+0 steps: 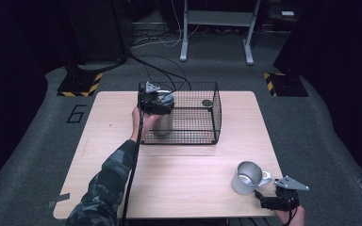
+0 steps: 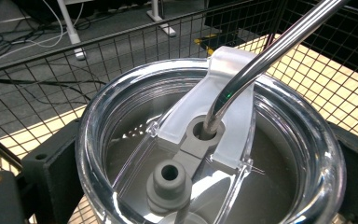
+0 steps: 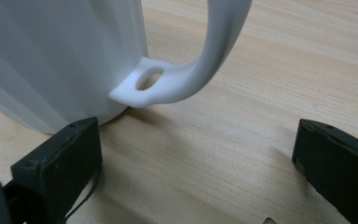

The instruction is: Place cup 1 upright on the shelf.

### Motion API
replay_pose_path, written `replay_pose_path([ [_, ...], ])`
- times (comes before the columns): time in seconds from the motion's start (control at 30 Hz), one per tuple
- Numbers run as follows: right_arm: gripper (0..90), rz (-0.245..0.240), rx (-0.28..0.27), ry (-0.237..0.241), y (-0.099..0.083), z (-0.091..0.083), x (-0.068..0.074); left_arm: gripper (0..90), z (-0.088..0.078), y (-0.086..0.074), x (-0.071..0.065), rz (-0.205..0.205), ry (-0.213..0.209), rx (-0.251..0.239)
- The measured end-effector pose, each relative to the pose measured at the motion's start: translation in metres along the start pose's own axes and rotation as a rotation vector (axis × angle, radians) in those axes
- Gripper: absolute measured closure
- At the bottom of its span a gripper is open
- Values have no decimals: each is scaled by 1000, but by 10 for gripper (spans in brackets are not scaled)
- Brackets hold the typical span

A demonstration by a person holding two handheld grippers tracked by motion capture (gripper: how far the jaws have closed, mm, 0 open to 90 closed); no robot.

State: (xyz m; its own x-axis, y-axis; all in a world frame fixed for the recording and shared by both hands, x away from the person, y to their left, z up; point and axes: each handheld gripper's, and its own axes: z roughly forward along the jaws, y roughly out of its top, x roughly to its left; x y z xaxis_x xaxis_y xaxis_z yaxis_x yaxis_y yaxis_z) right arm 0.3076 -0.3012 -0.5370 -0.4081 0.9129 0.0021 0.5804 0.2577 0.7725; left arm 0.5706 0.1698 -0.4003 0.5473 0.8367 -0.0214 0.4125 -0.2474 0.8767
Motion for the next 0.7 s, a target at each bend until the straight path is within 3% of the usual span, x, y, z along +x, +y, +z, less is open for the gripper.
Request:
replay_pose_path([
  [0.7,9,-18,2,8,0,0,-1,39,-4,-9,-4,-13,19,15],
])
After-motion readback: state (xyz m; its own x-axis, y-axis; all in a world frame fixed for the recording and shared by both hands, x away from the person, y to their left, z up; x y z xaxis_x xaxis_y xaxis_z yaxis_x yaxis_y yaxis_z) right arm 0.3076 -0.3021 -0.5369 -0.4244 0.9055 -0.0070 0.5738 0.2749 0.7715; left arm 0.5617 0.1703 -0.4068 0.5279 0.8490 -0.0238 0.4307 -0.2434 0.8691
